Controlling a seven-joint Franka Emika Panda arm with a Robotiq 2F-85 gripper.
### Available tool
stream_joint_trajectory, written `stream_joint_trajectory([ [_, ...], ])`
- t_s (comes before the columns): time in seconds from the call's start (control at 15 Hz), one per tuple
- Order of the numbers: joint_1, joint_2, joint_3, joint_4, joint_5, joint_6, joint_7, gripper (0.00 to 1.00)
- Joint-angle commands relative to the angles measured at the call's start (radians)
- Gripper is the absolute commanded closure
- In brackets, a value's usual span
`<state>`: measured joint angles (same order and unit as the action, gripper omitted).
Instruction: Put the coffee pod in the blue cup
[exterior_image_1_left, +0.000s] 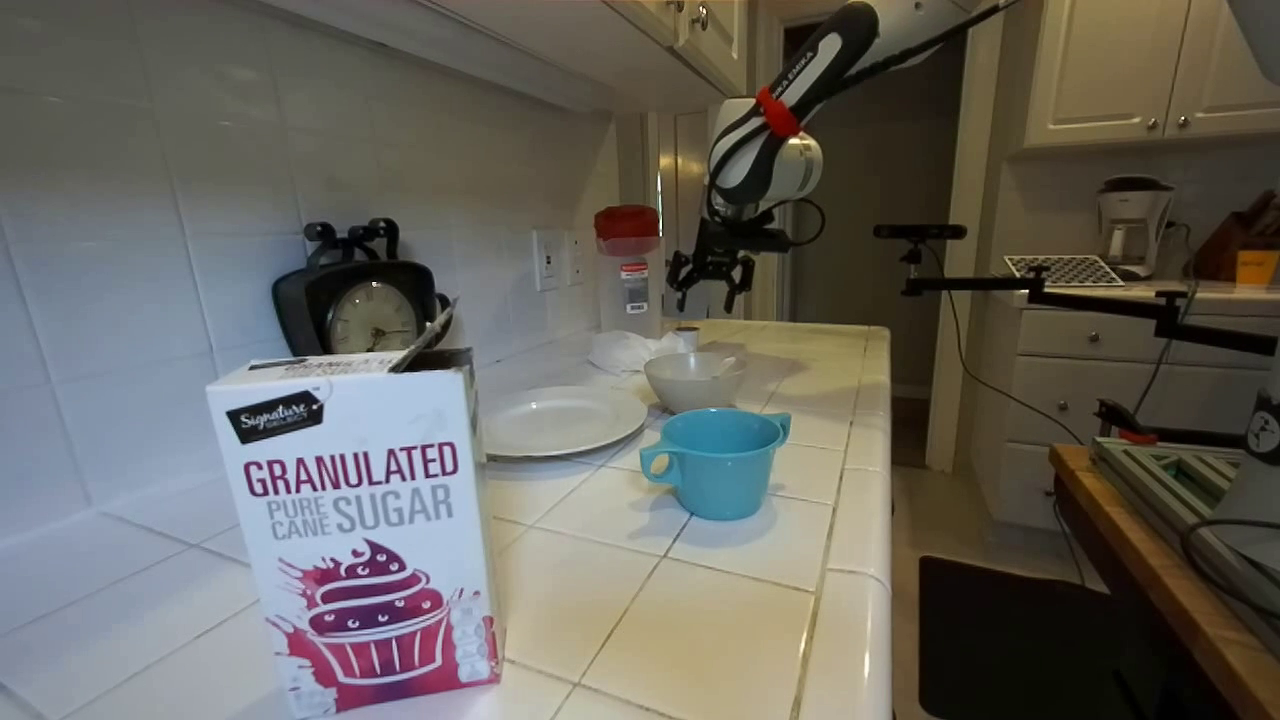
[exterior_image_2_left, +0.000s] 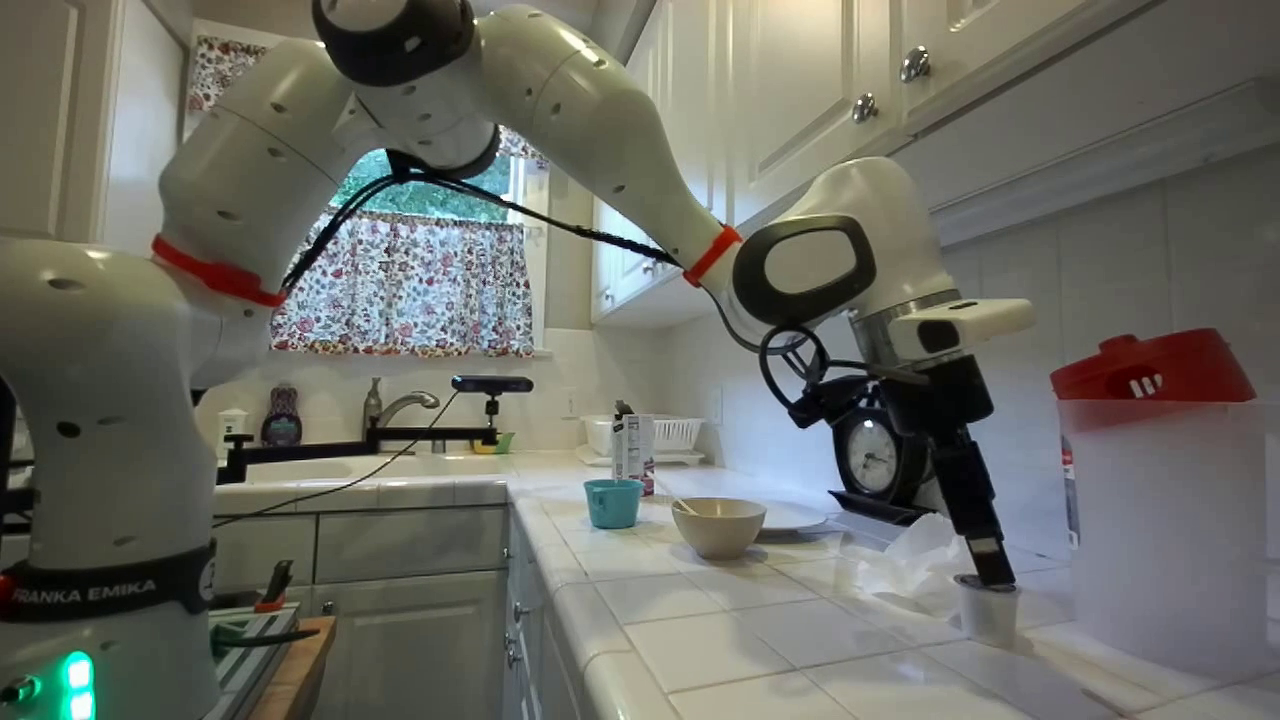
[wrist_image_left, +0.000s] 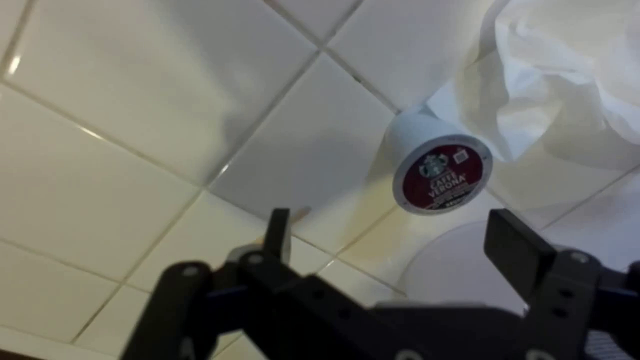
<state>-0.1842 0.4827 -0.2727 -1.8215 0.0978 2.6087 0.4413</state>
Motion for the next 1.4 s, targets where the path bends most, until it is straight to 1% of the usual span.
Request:
stream_joint_trajectory([
  [0.0,0.006,0.061,-0.010,0.092,-0.001,-0.035,0.023,0.00],
  [0.27,0.007,0.095,-0.007,0.148,0.000,-0.081,0.024,0.00],
  [0.67,0.002,0.119,0.006,0.194,0.011,-0.177,0.032,0.00],
  [1.33,-0.005,0.171,0.024,0.246,0.036,-0.208,0.057,0.00],
])
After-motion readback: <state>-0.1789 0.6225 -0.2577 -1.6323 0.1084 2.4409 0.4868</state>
